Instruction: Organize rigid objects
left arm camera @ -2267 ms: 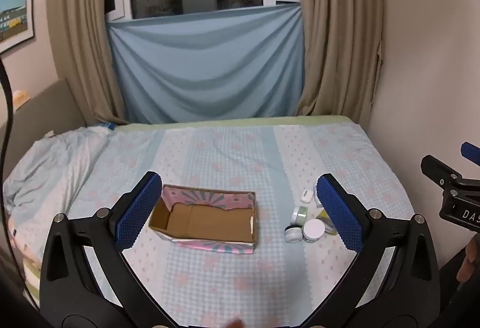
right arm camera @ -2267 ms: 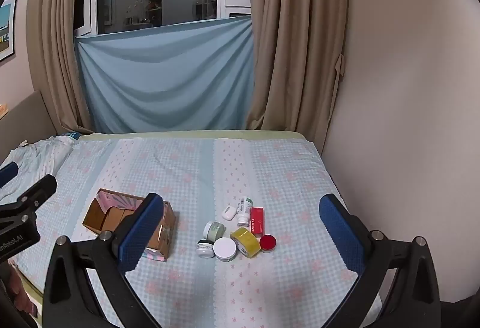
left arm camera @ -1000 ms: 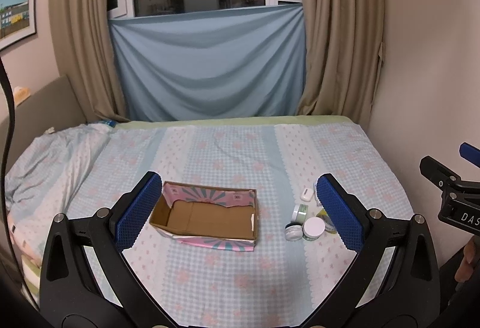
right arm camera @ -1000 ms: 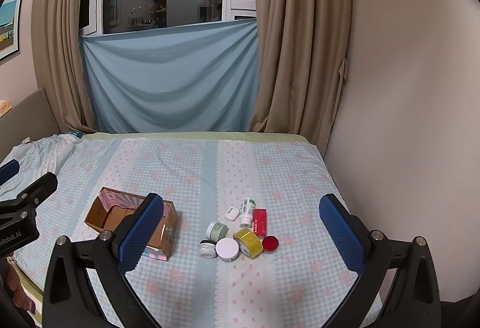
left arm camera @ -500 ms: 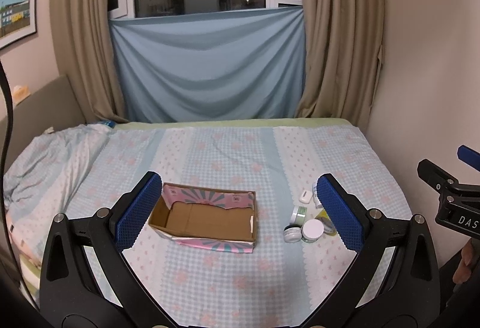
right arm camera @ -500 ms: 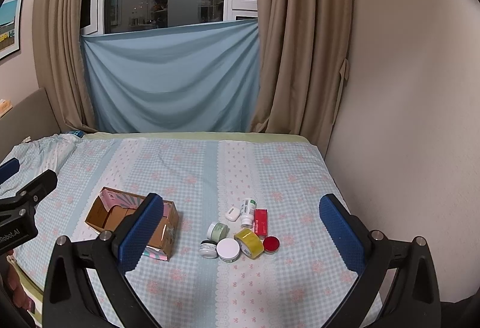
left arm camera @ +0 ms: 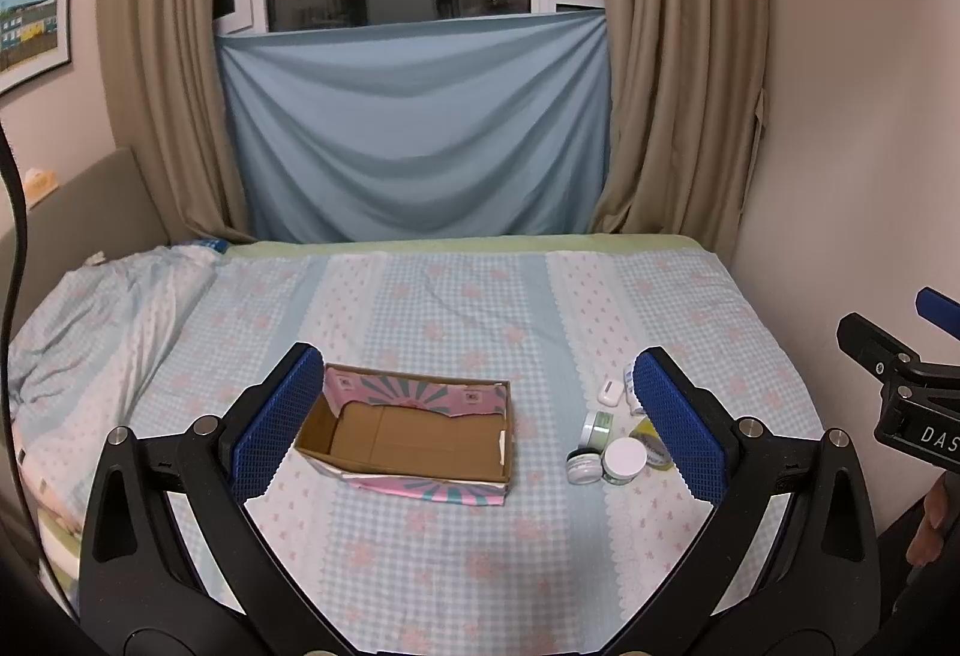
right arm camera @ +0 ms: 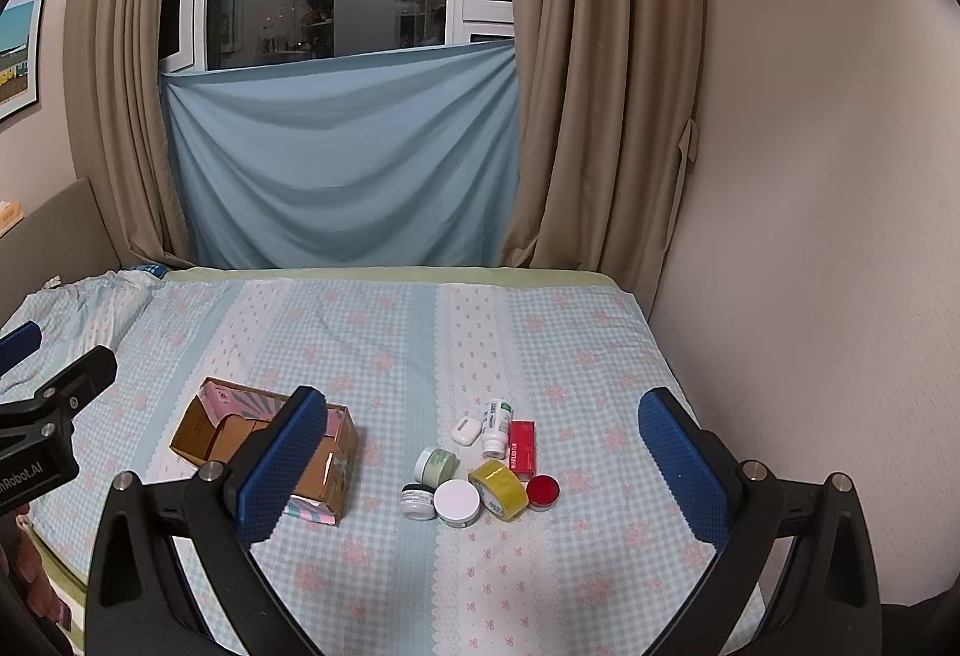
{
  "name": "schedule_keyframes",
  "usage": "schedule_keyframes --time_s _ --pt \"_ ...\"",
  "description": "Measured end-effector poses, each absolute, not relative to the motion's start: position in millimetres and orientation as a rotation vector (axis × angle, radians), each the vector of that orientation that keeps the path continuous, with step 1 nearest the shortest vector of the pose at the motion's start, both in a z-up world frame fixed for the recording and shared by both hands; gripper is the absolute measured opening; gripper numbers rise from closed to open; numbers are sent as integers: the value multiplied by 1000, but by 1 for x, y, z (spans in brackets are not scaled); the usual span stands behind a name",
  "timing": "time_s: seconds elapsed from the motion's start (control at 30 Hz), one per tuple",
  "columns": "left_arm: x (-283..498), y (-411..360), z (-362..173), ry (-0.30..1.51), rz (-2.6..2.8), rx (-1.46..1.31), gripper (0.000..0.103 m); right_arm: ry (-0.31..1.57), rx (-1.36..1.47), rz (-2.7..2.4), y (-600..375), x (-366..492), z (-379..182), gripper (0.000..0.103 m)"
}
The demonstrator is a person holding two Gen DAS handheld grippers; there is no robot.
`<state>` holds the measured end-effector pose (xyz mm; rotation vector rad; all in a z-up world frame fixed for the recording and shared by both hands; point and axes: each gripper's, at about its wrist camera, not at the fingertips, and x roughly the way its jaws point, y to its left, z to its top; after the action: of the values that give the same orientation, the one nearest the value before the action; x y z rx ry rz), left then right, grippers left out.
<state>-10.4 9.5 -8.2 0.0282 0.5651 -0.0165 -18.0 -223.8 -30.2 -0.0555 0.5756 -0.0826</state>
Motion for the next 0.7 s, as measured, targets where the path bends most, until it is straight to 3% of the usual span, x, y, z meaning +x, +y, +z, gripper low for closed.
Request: schedule_keyframes --time_s 0.7 --pt "-1 8 -7 580 -34 27 102 584 -49 -85 -226 -16 -30 103"
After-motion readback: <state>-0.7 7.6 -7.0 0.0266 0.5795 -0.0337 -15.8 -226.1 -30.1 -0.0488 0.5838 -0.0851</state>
